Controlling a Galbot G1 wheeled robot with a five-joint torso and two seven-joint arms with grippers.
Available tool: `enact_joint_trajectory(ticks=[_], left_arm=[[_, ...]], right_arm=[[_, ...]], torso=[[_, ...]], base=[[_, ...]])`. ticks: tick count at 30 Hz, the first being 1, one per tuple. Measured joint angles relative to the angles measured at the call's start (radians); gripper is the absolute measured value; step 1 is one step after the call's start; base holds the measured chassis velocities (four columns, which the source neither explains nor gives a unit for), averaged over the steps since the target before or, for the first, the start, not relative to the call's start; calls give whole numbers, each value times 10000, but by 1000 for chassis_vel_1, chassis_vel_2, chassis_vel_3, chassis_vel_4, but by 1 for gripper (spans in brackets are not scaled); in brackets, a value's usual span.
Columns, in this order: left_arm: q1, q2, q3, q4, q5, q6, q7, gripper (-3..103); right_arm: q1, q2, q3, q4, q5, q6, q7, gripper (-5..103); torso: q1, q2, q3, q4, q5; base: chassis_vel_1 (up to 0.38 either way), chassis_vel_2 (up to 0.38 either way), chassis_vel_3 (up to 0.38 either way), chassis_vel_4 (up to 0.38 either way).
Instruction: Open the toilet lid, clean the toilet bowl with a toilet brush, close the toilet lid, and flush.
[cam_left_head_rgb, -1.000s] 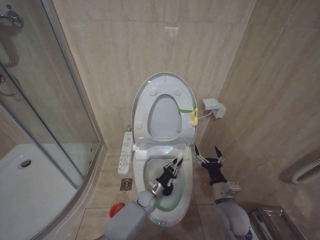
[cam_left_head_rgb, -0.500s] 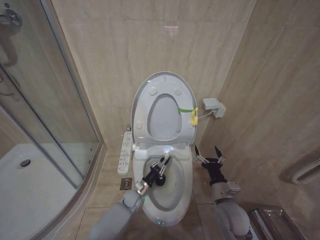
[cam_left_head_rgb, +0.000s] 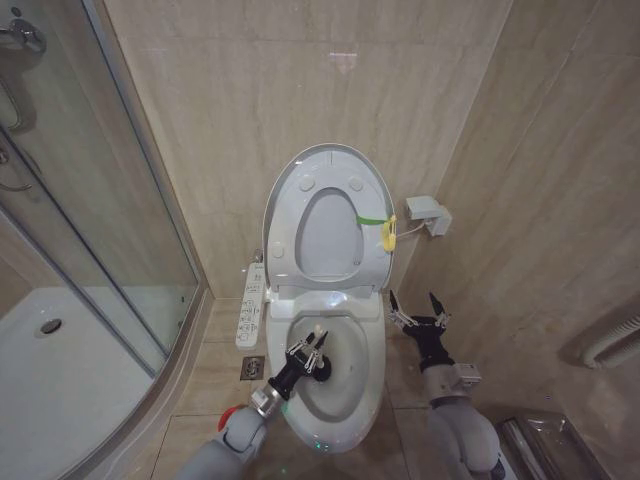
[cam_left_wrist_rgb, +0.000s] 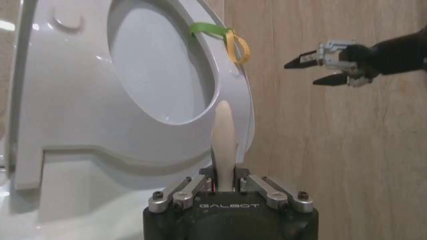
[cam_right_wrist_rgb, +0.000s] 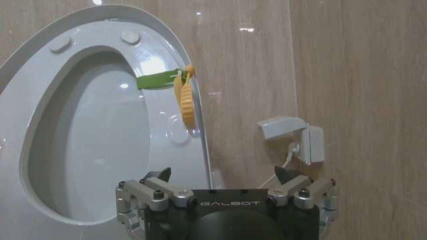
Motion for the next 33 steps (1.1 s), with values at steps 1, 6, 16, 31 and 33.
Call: enact_joint_trajectory(ticks=[1, 6, 16, 31, 33], left_arm=[[171, 135, -53, -235, -11, 126, -6, 19], [714, 576, -157, -783, -29, 410, -12, 19], [1524, 1215, -368, -1470, -148, 877, 5, 19], [1938, 2025, -714, -2028, -154, 1500, 526, 19], [1910, 2116, -776, -1974, -155, 1552, 682, 19]], right_arm=[[0, 0, 0, 0, 0, 0, 1, 100], [0, 0, 0, 0, 0, 0, 0, 100], [0, -1, 0, 0, 0, 0, 1, 100], [0, -1, 0, 0, 0, 0, 1, 100], [0, 0, 0, 0, 0, 0, 1, 100]], torso=[[0, 0, 0, -1, -2], [0, 0, 0, 0, 0], [-1, 0, 0, 0, -1], [-1, 0, 0, 0, -2], [0, 0, 1, 0, -2]], base=[[0, 0, 0, 0], [0, 0, 0, 0], [0, 0, 0, 0], [0, 0, 0, 0], [0, 0, 0, 0]])
